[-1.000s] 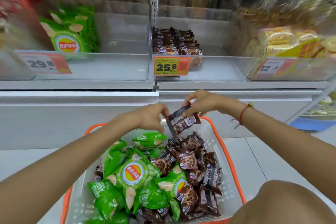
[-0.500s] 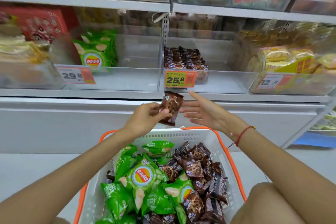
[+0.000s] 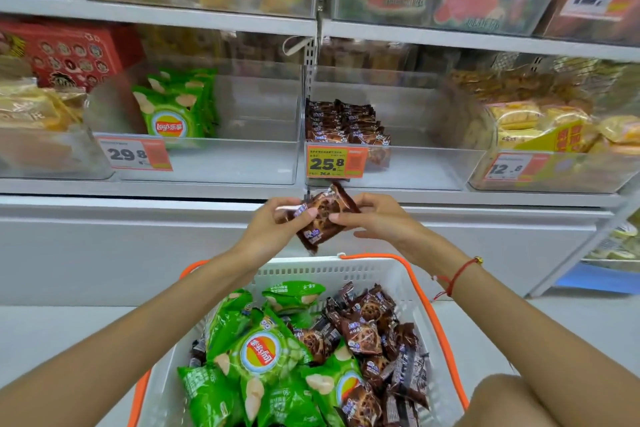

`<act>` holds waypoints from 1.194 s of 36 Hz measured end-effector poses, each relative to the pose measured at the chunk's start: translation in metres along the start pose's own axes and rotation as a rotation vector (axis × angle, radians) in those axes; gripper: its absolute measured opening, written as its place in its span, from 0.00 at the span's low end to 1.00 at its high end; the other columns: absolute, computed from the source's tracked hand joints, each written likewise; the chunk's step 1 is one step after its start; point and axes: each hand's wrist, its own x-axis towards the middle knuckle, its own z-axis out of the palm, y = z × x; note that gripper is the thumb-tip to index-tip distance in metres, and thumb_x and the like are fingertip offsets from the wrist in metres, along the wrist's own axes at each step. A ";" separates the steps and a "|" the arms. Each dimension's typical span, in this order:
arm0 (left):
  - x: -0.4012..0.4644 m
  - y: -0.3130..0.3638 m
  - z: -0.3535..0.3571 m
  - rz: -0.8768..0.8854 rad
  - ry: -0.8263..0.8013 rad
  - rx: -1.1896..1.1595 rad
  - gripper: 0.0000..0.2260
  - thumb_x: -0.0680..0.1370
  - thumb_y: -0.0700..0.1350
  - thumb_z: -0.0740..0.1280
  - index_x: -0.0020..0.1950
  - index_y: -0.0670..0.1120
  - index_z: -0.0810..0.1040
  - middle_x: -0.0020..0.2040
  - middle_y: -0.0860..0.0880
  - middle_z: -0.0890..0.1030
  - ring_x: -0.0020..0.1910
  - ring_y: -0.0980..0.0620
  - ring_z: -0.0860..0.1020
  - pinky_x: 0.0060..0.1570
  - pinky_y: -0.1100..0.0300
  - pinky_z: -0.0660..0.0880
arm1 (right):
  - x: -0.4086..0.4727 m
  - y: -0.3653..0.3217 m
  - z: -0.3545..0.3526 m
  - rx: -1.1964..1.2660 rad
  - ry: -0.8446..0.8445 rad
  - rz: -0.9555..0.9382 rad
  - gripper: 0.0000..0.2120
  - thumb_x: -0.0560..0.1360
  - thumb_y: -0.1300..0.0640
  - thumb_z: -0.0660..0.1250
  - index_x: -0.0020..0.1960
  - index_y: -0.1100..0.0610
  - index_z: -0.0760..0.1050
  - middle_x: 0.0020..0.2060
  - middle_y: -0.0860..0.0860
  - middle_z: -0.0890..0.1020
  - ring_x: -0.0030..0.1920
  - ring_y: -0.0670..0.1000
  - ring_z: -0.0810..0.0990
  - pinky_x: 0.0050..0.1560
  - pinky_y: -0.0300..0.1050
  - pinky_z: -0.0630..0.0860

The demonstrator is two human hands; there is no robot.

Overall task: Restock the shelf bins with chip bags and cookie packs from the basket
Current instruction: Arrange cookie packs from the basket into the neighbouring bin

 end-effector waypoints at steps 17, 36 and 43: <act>0.089 0.057 -0.001 0.486 0.206 0.416 0.30 0.69 0.55 0.75 0.67 0.54 0.68 0.64 0.59 0.70 0.64 0.60 0.67 0.58 0.65 0.65 | 0.065 -0.073 -0.106 -0.433 0.207 -0.494 0.11 0.68 0.55 0.77 0.45 0.45 0.78 0.43 0.42 0.83 0.45 0.40 0.80 0.49 0.36 0.73; 0.125 0.037 -0.008 0.413 0.309 0.690 0.35 0.71 0.57 0.73 0.74 0.57 0.60 0.69 0.56 0.70 0.62 0.51 0.74 0.54 0.54 0.72 | 0.175 -0.067 -0.126 -1.295 -0.091 -0.245 0.13 0.68 0.48 0.76 0.50 0.49 0.82 0.39 0.43 0.77 0.41 0.47 0.76 0.44 0.40 0.71; 0.125 0.038 -0.008 0.426 0.312 0.655 0.34 0.70 0.56 0.74 0.72 0.57 0.63 0.67 0.57 0.72 0.60 0.55 0.75 0.52 0.57 0.72 | 0.175 -0.064 -0.113 -1.297 -0.033 -0.288 0.10 0.70 0.49 0.74 0.49 0.50 0.81 0.38 0.42 0.75 0.43 0.48 0.74 0.44 0.41 0.69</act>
